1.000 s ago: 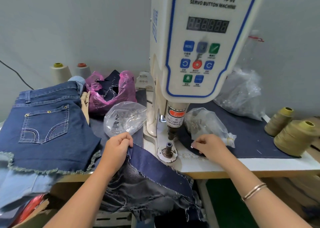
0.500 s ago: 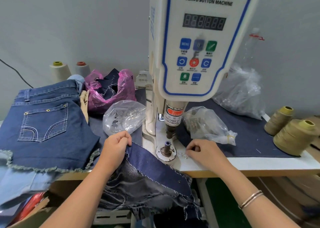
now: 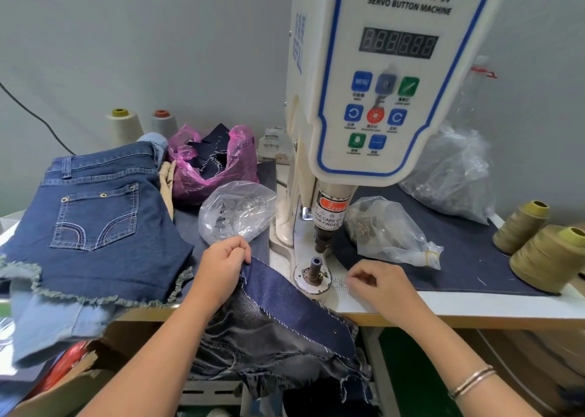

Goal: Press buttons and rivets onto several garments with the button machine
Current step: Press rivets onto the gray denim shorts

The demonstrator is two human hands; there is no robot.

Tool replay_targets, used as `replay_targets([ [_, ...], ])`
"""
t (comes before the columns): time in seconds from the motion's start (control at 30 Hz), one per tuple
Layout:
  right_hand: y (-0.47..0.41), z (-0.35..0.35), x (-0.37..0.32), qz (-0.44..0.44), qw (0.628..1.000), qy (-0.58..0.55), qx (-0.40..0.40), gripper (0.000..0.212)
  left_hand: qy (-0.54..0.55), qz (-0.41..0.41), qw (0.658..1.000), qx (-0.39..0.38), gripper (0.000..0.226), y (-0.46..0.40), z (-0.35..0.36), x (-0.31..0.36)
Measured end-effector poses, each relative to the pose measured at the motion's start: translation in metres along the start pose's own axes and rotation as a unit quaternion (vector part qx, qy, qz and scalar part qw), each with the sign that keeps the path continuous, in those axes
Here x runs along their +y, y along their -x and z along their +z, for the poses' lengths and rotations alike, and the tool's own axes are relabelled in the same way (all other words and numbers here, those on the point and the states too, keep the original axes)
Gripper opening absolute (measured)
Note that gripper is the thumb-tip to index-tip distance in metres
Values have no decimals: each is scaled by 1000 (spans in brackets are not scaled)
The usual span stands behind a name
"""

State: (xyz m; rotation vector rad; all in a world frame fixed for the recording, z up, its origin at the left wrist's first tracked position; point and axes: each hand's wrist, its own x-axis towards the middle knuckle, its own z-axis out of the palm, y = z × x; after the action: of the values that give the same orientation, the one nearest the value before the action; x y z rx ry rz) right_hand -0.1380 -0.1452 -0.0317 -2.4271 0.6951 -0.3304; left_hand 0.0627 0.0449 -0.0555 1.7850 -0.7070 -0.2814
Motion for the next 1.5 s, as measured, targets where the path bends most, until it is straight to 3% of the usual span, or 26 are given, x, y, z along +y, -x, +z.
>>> replay_targets([
  [0.1,-9,-3,-23,-41,989,-134,50,21,-3,0,1000,2,19,0,0,1],
  [0.3,-12,9,-44,-80,967,-237,51,27,3,0,1000,4,21,2,0,3],
  [0.43,-12,14,-48,-92,972,-213,38,28,2,-3,1000,3,31,0,-1,-1],
  [0.57,-14,12,-47,-112,981,-151,51,28,6,-7,1000,-3,21,1,-1,1],
  [0.7,-14,13,-45,-158,980,-103,69,6,13,-7,1000,-4,20,0,0,0],
  [1.17,-4,19,-39,-174,973,-100,112,16,19,-7,1000,-9,20,-1,-1,-4],
  [1.33,18,19,-48,-181,950,-160,198,13,51,5,998,-36,33,7,-2,11],
  [1.4,30,22,-53,-184,955,-171,161,19,87,39,990,-105,17,15,-4,29],
  [1.5,40,34,-61,-136,956,-259,-7,31,135,91,964,-209,16,25,-8,59],
])
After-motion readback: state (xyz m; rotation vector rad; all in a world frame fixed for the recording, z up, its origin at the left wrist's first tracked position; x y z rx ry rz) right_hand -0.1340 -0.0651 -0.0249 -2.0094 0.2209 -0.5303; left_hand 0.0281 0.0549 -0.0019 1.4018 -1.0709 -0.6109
